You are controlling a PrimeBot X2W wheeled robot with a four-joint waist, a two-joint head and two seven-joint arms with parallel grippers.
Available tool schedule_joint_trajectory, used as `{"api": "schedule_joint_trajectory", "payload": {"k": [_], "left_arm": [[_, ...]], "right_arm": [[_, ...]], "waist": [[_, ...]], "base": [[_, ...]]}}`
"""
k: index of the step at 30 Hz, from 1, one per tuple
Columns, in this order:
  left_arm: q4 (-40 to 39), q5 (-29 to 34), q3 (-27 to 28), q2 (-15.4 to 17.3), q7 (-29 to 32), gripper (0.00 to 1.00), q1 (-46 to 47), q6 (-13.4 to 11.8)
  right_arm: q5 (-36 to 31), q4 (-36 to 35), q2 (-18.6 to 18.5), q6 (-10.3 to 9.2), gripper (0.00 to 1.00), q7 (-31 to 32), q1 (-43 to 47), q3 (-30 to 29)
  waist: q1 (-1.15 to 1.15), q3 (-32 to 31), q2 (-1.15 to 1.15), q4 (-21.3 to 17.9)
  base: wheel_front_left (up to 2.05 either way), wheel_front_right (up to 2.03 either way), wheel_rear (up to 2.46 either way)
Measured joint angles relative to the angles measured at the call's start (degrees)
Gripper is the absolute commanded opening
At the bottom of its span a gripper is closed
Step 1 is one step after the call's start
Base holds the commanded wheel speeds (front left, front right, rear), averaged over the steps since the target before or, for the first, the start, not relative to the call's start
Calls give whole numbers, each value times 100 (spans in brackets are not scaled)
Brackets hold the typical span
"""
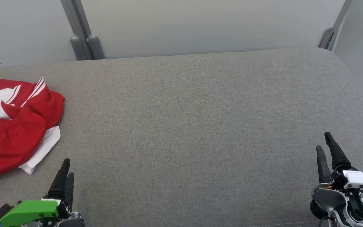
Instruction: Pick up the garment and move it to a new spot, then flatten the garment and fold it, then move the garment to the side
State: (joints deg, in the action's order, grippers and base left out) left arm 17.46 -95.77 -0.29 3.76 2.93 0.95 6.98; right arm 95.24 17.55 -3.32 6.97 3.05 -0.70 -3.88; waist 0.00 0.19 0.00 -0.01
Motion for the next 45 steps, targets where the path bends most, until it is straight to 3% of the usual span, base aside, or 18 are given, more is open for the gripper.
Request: {"api": "schedule_joint_trajectory", "payload": {"k": [15, 22, 45], "left_arm": [[-143, 218, -181, 2, -156, 100, 0, 0], [-178, 627, -356, 67, -336, 100, 0, 0], [-189, 2447, -748, 255, -737, 100, 34, -66]], "right_arm": [[-688, -212, -156, 0, 100, -258, 27, 58], [-1395, -301, -308, -20, 100, -355, 100, 158], [-3712, -594, -547, -409, 100, -714, 121, 723]], "waist": [[0, -20, 0, 24], [0, -26, 0, 46], [0, -57, 0, 176]], "base": [[0, 0, 0], [0, 0, 0], [0, 0, 0]]}}
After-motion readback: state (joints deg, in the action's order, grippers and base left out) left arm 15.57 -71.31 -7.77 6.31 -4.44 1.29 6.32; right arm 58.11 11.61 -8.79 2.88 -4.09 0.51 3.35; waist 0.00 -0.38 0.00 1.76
